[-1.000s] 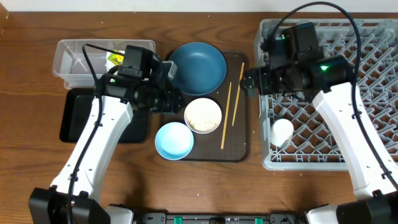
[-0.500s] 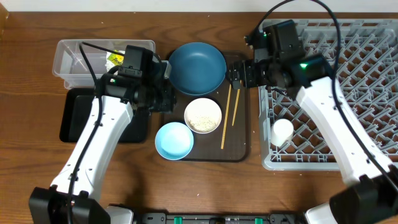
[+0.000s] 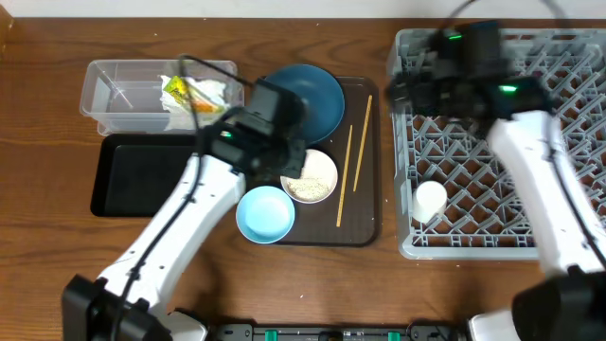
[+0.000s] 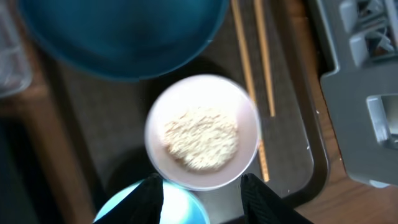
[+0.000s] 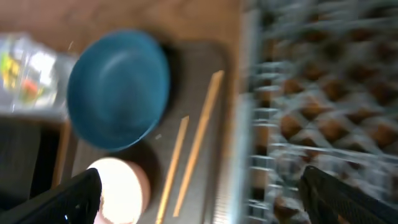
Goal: Sort waste into correct bins and load items into the dishwasher rack
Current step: 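Grasp the rim of the pink rice bowl with the left gripper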
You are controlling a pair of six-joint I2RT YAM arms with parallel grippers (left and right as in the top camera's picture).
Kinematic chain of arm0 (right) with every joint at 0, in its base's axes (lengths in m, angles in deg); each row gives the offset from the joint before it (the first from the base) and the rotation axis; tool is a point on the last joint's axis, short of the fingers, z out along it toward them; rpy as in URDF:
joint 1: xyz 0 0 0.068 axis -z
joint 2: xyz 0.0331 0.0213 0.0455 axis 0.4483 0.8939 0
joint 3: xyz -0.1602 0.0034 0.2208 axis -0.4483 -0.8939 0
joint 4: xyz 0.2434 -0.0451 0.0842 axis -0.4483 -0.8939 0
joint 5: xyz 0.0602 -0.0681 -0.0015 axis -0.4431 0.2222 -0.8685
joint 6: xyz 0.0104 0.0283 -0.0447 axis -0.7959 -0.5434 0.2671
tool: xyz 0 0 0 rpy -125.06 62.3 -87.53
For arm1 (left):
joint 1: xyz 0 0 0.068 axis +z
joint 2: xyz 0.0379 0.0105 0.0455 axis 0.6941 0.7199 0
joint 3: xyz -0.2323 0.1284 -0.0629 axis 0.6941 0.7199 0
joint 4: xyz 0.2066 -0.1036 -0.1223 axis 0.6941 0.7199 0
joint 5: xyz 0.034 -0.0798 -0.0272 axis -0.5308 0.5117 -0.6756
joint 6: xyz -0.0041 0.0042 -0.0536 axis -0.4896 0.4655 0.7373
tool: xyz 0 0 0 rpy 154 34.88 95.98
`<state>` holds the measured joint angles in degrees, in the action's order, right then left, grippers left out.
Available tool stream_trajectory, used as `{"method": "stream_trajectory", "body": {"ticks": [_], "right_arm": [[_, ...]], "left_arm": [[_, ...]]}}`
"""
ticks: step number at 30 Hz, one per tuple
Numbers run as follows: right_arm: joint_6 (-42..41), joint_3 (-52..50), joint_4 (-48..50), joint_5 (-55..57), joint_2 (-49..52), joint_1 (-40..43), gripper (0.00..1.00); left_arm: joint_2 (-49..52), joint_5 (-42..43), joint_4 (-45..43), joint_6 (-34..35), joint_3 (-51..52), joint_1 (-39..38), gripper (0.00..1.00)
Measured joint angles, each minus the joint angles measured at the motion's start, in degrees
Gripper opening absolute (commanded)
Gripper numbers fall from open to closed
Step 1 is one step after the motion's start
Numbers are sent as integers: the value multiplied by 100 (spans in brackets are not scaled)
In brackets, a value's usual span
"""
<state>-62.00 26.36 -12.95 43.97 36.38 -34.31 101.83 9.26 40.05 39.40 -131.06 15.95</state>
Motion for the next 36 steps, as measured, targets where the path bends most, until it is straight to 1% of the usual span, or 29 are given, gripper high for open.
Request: {"method": "stream_trajectory", "body": {"ticks": [4,7,12,16,22,30,36], "right_arm": [[-42,11,-192,28,-525,654,99],[-61,33,-407,24,-798,944,99],[-79,44,-793,26,-927,1056,99],[-79,44,-1016,46,-918,1054,99],[2,44,-1182,74,-918,1054,99],[138,44,-1274,90,-918,1054,99],[181,44,-1357,105,-918,1054,99]], "left_arm": [[444,-179,-221,-17,-81,-444,44],[1025,-267,50,-52,-461,-752,44],[2041,-345,678,-109,-1471,-1121,44],[2621,-376,793,-131,-1915,-1399,44],[2983,-538,885,369,-1928,-1622,44],[2994,-1086,881,1198,-1928,-1587,44],[3147,-1209,879,1438,-1928,-1587,42]]}}
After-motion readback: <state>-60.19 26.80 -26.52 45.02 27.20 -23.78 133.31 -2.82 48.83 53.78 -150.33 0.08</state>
